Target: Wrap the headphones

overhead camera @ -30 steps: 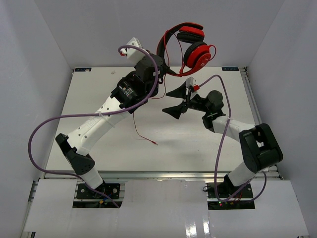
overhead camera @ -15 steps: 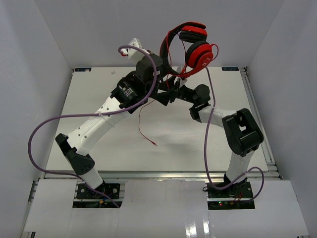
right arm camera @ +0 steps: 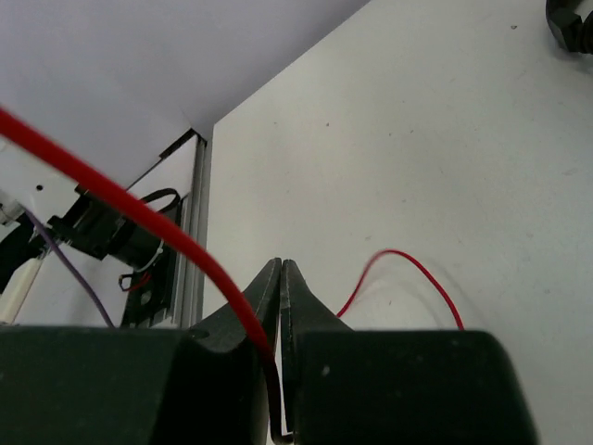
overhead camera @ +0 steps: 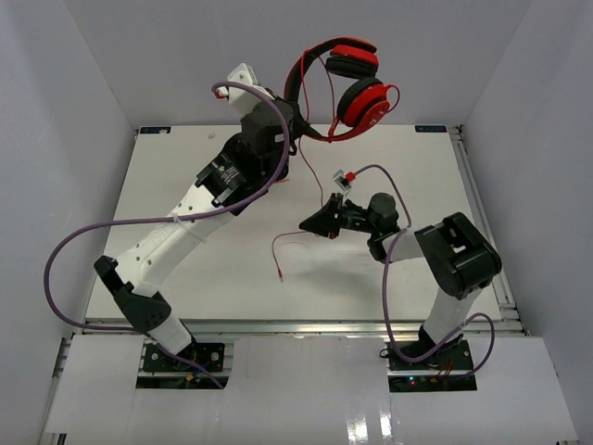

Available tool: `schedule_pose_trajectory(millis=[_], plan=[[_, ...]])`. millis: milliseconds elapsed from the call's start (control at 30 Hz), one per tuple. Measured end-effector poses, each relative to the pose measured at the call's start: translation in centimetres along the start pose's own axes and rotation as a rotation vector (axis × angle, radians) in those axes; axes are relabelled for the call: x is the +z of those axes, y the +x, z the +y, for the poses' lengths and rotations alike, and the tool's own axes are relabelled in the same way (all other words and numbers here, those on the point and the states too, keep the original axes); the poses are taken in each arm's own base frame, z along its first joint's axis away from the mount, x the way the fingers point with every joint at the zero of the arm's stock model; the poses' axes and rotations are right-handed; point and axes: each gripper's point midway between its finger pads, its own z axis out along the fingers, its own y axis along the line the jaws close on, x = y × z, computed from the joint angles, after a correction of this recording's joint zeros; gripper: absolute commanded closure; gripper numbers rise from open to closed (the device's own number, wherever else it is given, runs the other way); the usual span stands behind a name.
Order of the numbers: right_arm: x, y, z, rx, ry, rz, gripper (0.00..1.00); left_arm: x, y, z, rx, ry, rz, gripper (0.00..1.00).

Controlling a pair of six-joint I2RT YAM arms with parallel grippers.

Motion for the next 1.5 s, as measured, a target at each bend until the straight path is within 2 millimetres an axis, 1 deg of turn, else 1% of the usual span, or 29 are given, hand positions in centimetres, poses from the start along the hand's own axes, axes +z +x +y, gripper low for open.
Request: schedule_pose_trajectory(millis=[100,167,200,233,300,333,433,533,633,733,800,900,967,1033,1100,1200,1233,1300,1367,1433,1500], plan=[[-1.8,-3.5,1.7,-0.141,0.004,-0.035,0.92,0.5,-1.1,2.8,0.093,-0.05,-0.04,1.0],[-3.3,-6.1,3.7,-0.307,0.007,-0.047,0.92,1.1,-2.1,5.0,0.142,-0.092,-0.065,1.0],[-4.0,-7.3,4.7,-0.379,0.007,-0.05,0.92,1.6,-2.5,6.6,0.169,-0.123,-0.078,1.0],[-4.7,-7.9,5.8,-0.43,0.001,-0.043,0.92,2.0,-2.8,8.1,0.195,-0.153,-0.083,1.0],[-5.6,-8.4,7.2,-0.499,-0.012,-0.019,0.92,3.0,-3.2,11.1,0.251,-0.219,-0.088,1.0],[-5.8,-8.2,7.6,-0.515,-0.017,0.002,0.92,3.4,-3.3,12.3,0.275,-0.249,-0.09,1.0],[-6.3,-6.6,7.6,-0.514,-0.024,0.071,0.92,4.2,-3.0,14.8,0.333,-0.303,-0.073,1.0],[-6.9,-4.7,7.0,-0.484,-0.015,0.141,0.92,4.4,-2.6,15.4,0.362,-0.304,-0.048,1.0],[-7.3,-3.4,6.7,-0.468,-0.008,0.182,0.92,4.5,-2.8,15.0,0.358,-0.287,-0.043,1.0],[-7.5,-2.8,7.0,-0.475,-0.019,0.201,0.92,4.5,-3.3,14.2,0.356,-0.268,-0.04,1.0],[-7.1,-2.2,7.7,-0.488,-0.051,0.213,0.92,4.5,-3.6,13.6,0.35,-0.254,-0.04,1.0],[-6.2,-0.8,9.3,-0.499,-0.124,0.243,0.92,4.6,-4.0,12.8,0.341,-0.236,-0.04,1.0],[-5.8,-0.1,10.3,-0.497,-0.174,0.26,0.92,4.8,-3.8,12.5,0.346,-0.224,-0.025,1.0],[-5.5,0.0,11.0,-0.5,-0.203,0.266,0.92,5.2,-3.4,12.3,0.356,-0.218,-0.011,1.0],[-5.4,-0.4,11.5,-0.5,-0.222,0.267,0.92,5.6,-2.7,12.4,0.377,-0.218,0.005,1.0],[-5.0,-2.3,12.7,-0.52,-0.248,0.249,0.92,6.3,-1.3,13.1,0.436,-0.221,0.04,1.0],[-4.8,-3.3,13.2,-0.528,-0.255,0.24,0.92,6.5,-0.7,13.5,0.46,-0.222,0.056,1.0],[-4.4,-6.0,14.5,-0.564,-0.268,0.21,0.92,6.6,1.0,14.8,0.516,-0.228,0.097,1.0],[-4.0,-9.2,16.1,-0.607,-0.279,0.171,0.92,6.4,3.2,16.7,0.577,-0.233,0.148,1.0],[-4.0,-12.7,17.6,-0.645,-0.269,0.13,0.92,5.8,5.6,19.3,0.641,-0.251,0.211,1.0],[-4.2,-15.7,18.6,-0.681,-0.248,0.091,0.92,4.8,7.7,21.9,0.707,-0.269,0.279,1.0]])
